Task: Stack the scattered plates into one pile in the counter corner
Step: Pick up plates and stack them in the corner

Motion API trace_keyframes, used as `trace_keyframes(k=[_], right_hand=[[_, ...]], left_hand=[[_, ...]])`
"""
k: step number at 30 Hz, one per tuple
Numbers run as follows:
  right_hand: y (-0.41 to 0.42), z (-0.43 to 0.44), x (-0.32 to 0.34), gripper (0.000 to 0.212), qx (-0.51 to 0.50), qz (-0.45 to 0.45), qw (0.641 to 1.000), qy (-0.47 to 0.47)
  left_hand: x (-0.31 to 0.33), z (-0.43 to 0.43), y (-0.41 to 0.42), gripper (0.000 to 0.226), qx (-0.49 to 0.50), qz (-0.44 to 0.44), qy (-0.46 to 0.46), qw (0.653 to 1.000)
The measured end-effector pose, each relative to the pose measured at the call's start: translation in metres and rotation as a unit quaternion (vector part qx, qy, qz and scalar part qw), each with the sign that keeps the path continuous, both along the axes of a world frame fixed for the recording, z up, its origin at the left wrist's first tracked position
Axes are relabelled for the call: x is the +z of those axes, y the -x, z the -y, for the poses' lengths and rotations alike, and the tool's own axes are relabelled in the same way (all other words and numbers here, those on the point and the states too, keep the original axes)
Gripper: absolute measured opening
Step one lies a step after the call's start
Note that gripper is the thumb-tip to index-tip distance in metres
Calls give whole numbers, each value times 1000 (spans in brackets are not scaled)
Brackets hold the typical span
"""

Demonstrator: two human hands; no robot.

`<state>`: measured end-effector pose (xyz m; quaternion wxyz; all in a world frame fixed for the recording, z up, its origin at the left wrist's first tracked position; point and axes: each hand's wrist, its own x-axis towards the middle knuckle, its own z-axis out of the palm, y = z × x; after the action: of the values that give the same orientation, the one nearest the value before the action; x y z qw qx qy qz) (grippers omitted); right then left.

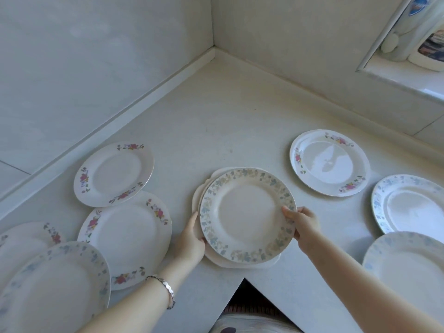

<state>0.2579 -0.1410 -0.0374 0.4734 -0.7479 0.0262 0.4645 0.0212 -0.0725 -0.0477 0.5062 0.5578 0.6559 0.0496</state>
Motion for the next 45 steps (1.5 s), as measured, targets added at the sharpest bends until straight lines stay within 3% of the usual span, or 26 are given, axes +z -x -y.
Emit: trace_keyframes(k=[3, 7, 12, 15, 19, 24, 27, 30, 32, 34, 39, 42, 45], right_hand=[[8, 4, 1, 21, 59, 118, 991, 14], [7, 6, -1, 26, 158, 305, 937, 65], [9, 10, -14, 35, 187, 354, 911, 98], [13, 12, -14, 26, 179, 348, 915, 99], [11, 12, -17, 36, 186, 348, 913, 100], [16, 10, -20, 43, 171, 295, 939, 51], [4, 8, -18, 38, 142, 234, 961, 35], [-33, 1, -19, 41, -53, 87, 993, 51], [-61, -7, -16, 47, -217, -69, 973, 23], [-83, -18, -10, 49, -276, -143, 950, 1], [-111, -39, -12, 36, -321, -166, 932, -36], [-113, -41, -16, 42, -297, -130, 941, -95], [-115, -34, -3, 15, -295, -178, 925, -159]], left_hand=[[1, -2, 1, 71, -15, -5, 5, 1000], [6, -9, 1, 73, -27, -7, 25, 999], [19, -16, -11, 62, -27, 0, -6, 1000], [22, -16, -15, 55, -13, 26, -2, 1000], [25, -16, -17, 43, -20, 5, -18, 1000], [23, -23, -30, 54, -22, -16, -59, 998], [19, -34, -35, 49, -36, -94, -71, 992], [15, -46, -38, 39, -47, -115, -65, 990], [14, -52, -40, 39, -44, -113, -61, 991], [13, -54, -43, 42, -43, -114, -62, 991], [8, -53, -46, 45, -32, -120, -73, 990], [5, -52, -44, 47, -33, -134, -71, 988], [4, -50, -43, 45, -35, -134, -76, 987]])
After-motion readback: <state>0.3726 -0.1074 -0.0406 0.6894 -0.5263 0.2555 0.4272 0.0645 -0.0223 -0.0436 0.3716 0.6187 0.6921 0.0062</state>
